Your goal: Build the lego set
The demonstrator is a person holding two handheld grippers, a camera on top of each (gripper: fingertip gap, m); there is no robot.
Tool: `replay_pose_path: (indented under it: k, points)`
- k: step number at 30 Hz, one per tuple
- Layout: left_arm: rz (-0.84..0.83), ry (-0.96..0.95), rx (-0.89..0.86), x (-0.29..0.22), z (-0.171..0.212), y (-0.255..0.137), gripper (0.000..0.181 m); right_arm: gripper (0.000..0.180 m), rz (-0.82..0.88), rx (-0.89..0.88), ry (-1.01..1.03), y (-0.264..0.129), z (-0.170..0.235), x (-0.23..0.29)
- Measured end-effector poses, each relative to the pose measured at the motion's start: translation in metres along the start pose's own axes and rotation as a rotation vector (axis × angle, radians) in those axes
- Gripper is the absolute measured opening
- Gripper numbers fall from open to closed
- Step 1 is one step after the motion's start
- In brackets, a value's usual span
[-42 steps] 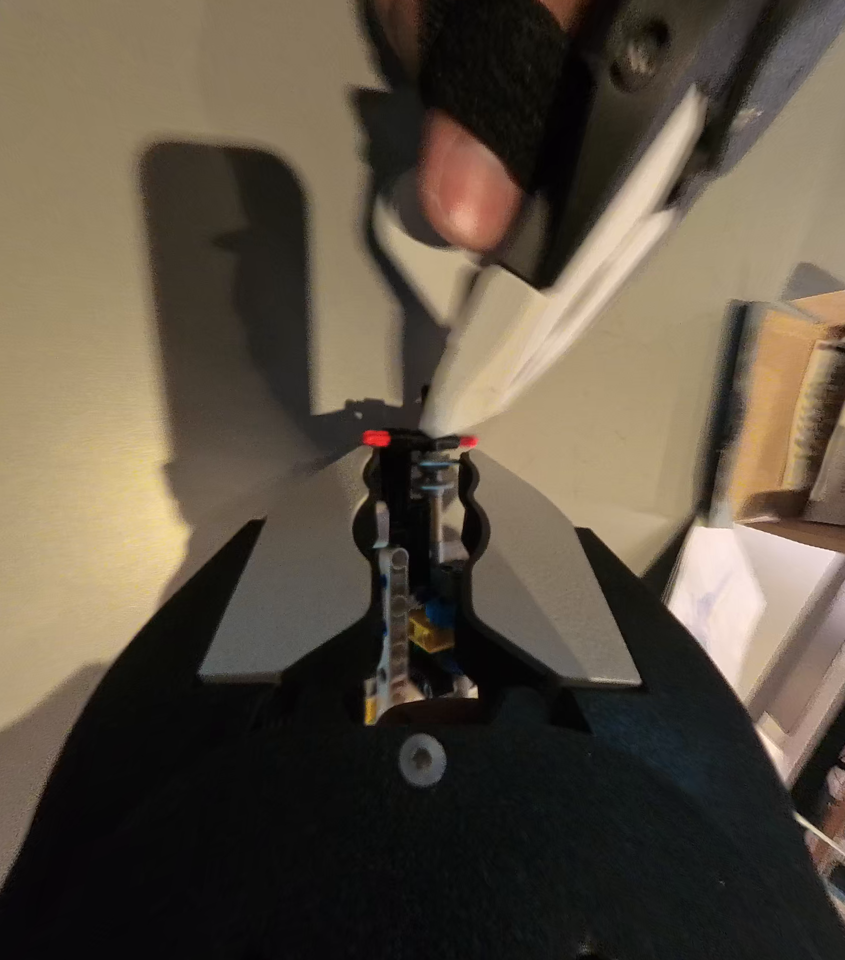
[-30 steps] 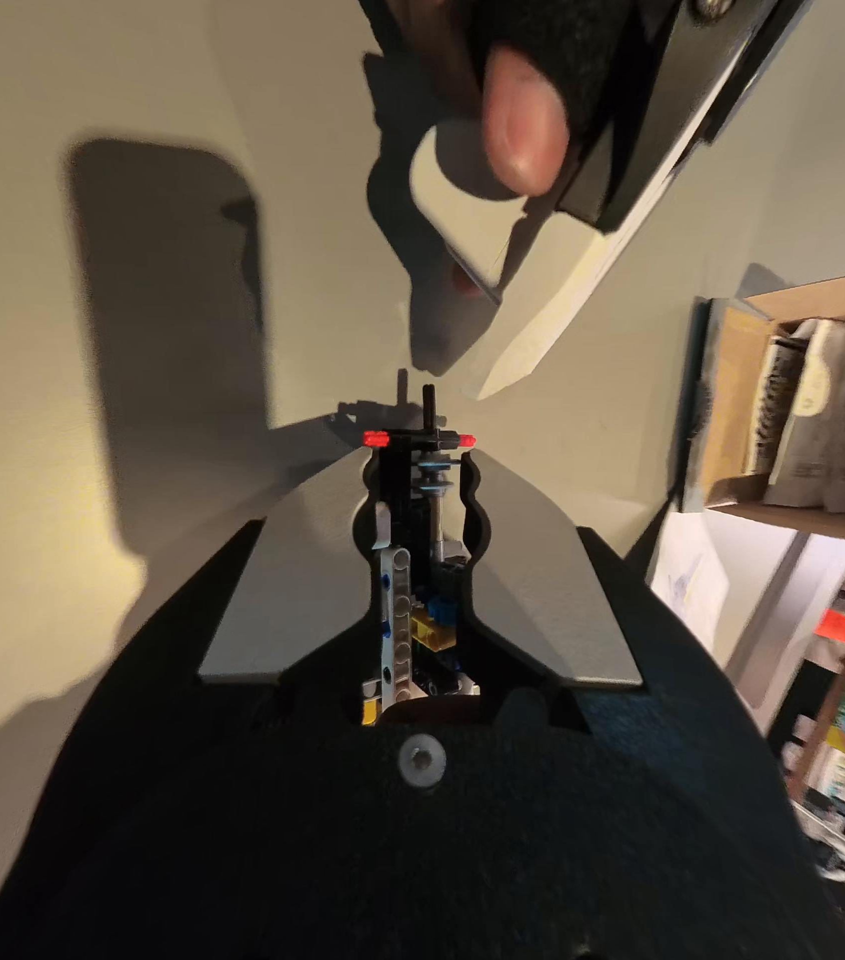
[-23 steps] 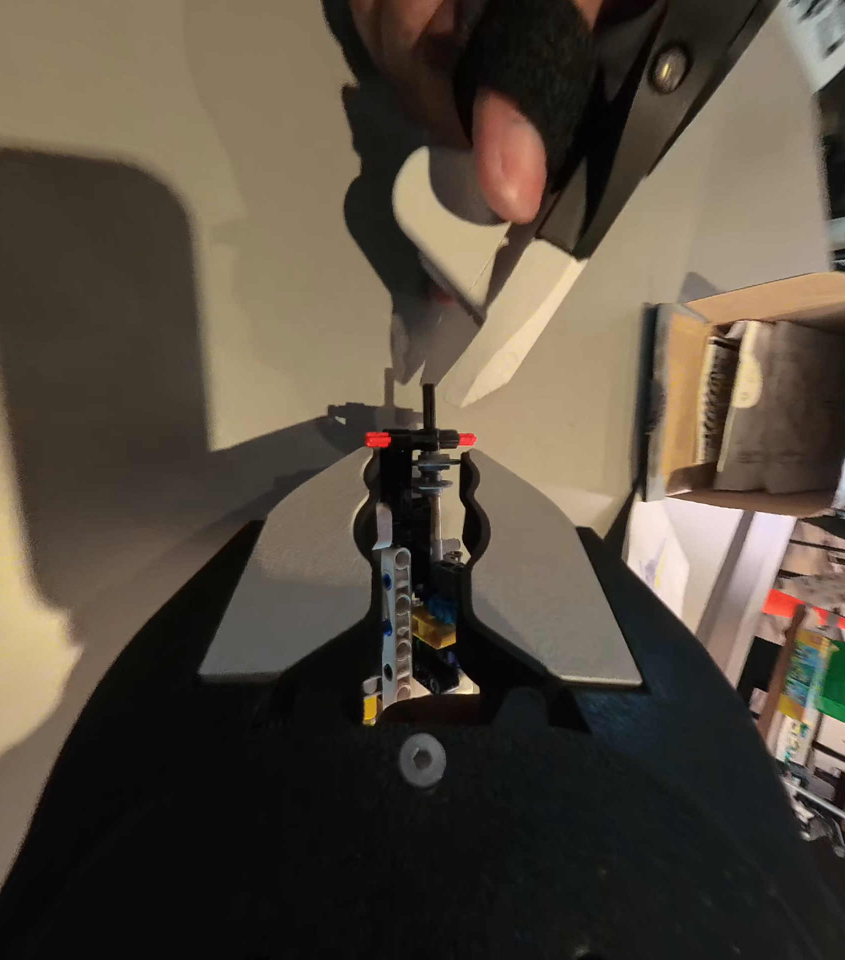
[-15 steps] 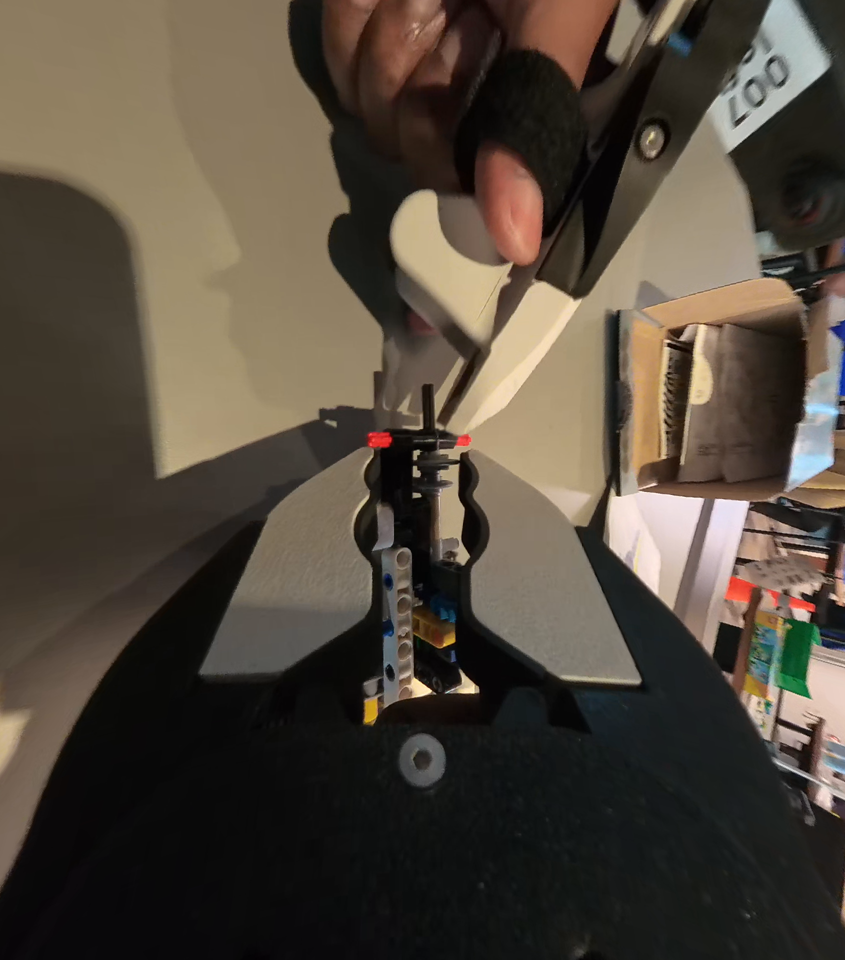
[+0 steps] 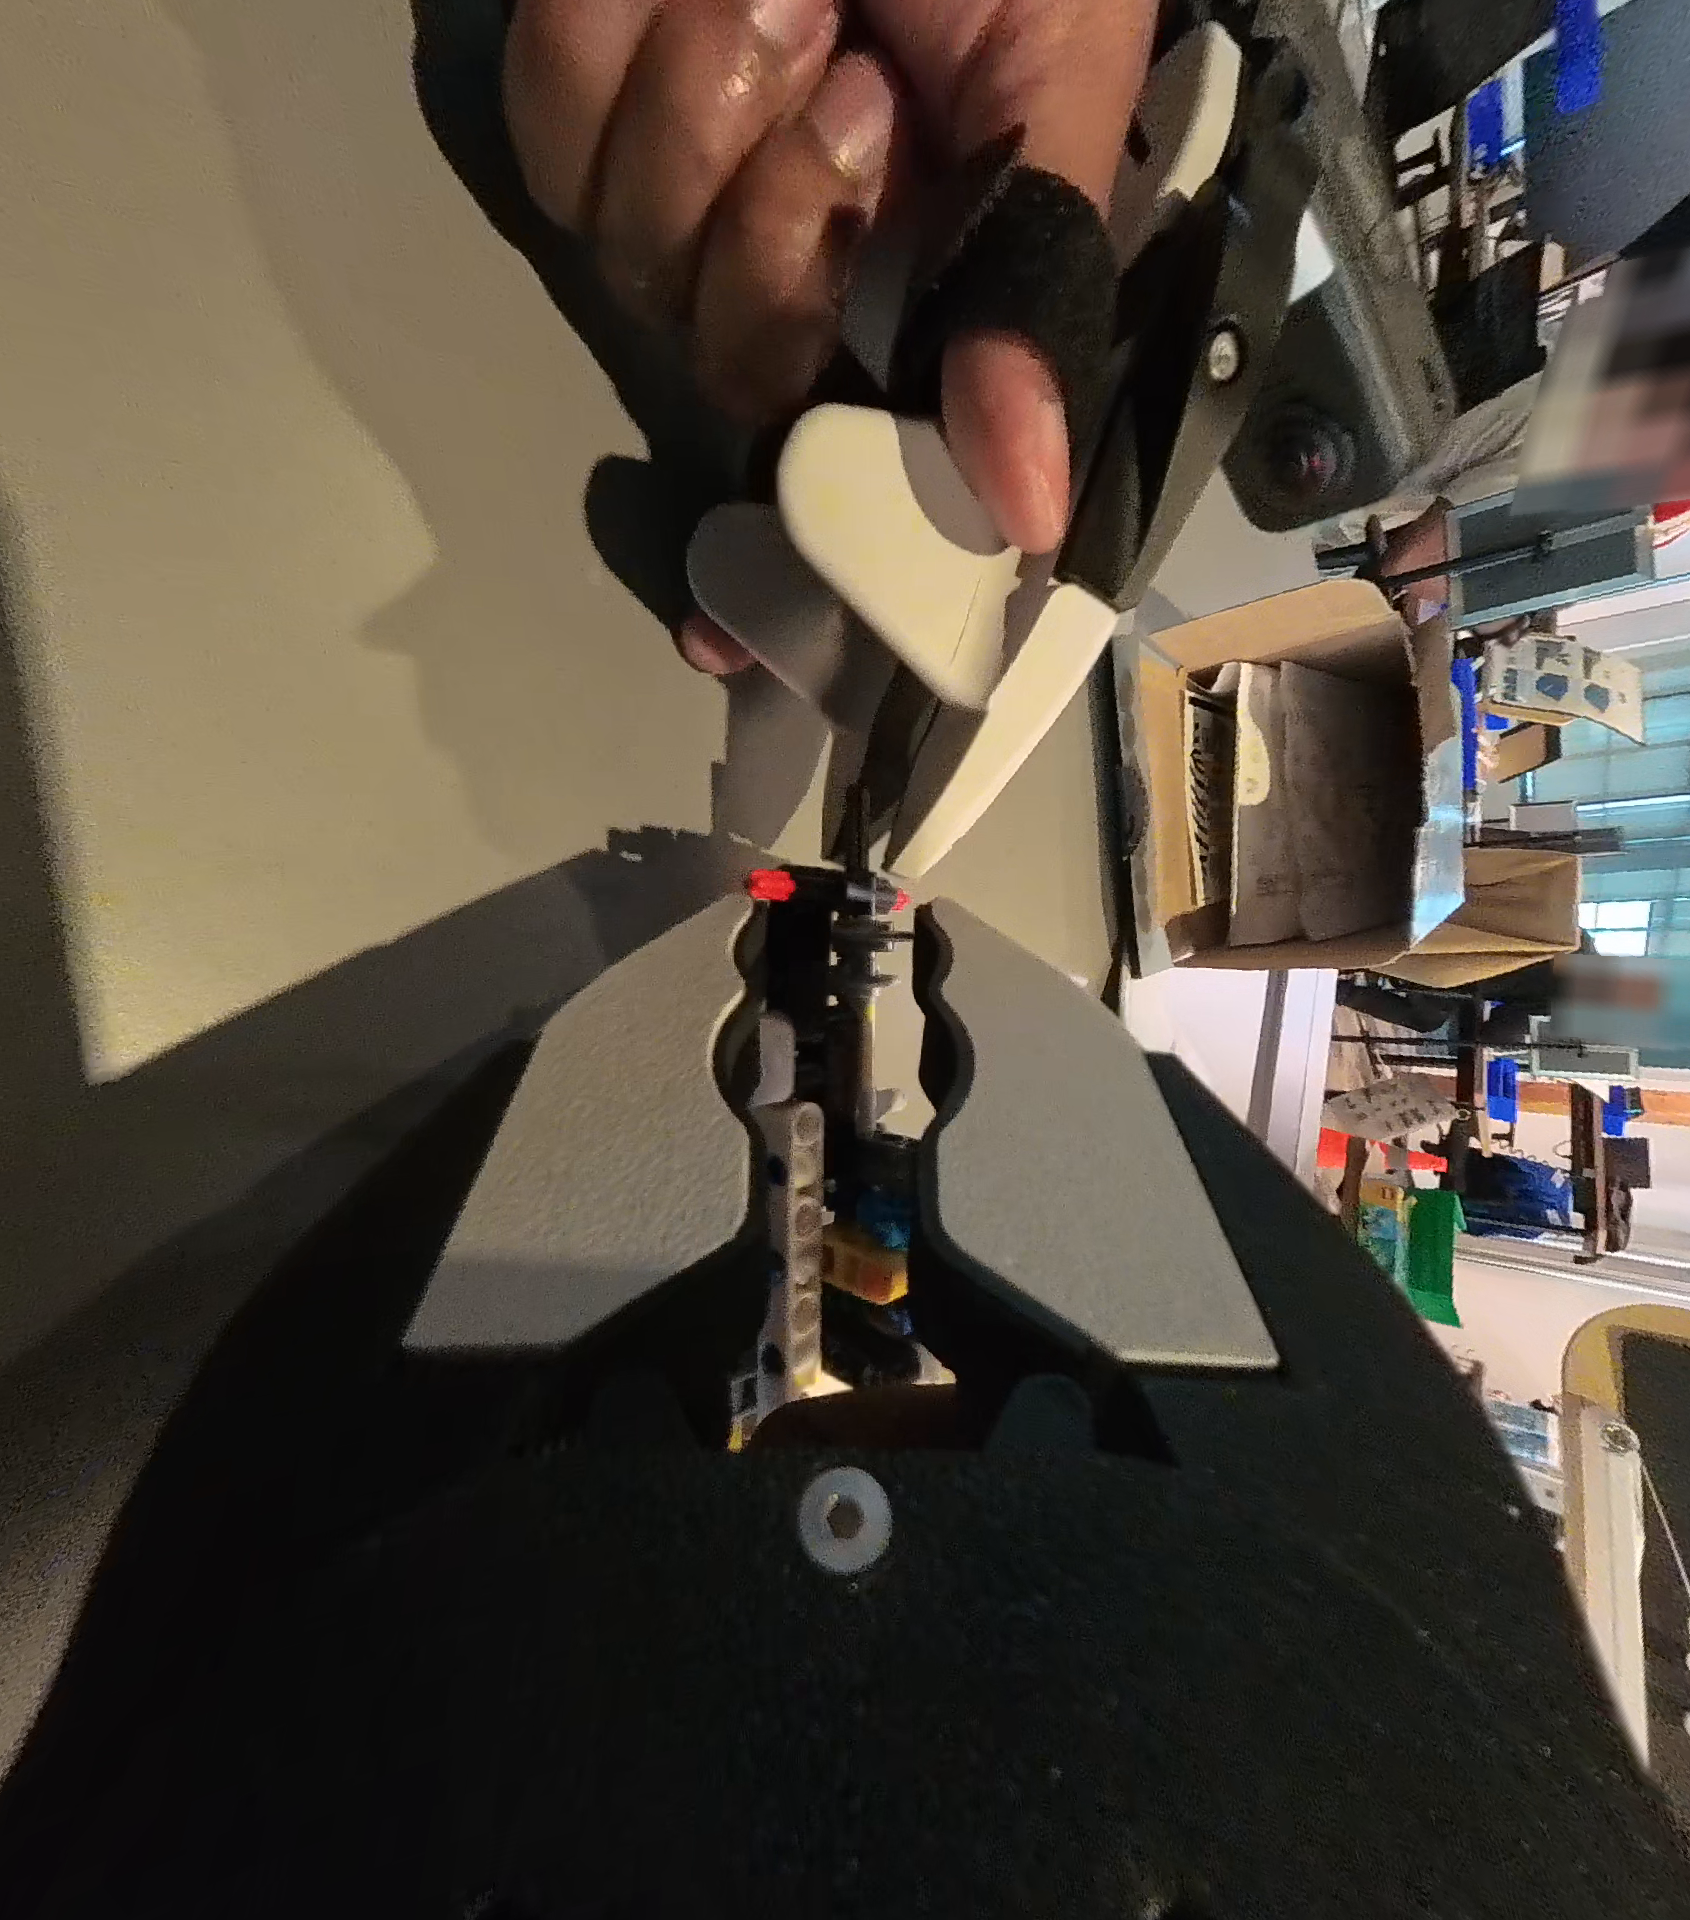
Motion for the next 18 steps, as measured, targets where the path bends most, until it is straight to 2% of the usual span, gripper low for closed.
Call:
replay_pose_path:
  k: [9, 18]
  points:
    - [0.076, -0.128, -0.033, 0.0030, 0.0007, 0.0049, 0.018, 0.023, 0.042, -0.021, -0.013, -0.0008, 0.0012, 0.0014]
    - [0.075, -0.137, -0.046, 0.0033, 0.0002, 0.0058, 0.017, 0.023, 0.059, -0.031, -0.012, -0.0012, 0.0031, 0.0013]
Point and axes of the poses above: each gripper's, where its closed fingertips meet, y out along the fingers, z out of its underside, x = y × z across the jaws, the point moved 9 cm from there along -y, back along the fingers, and after that the axes turned 5 degrees about y, right-handed, at the moved point
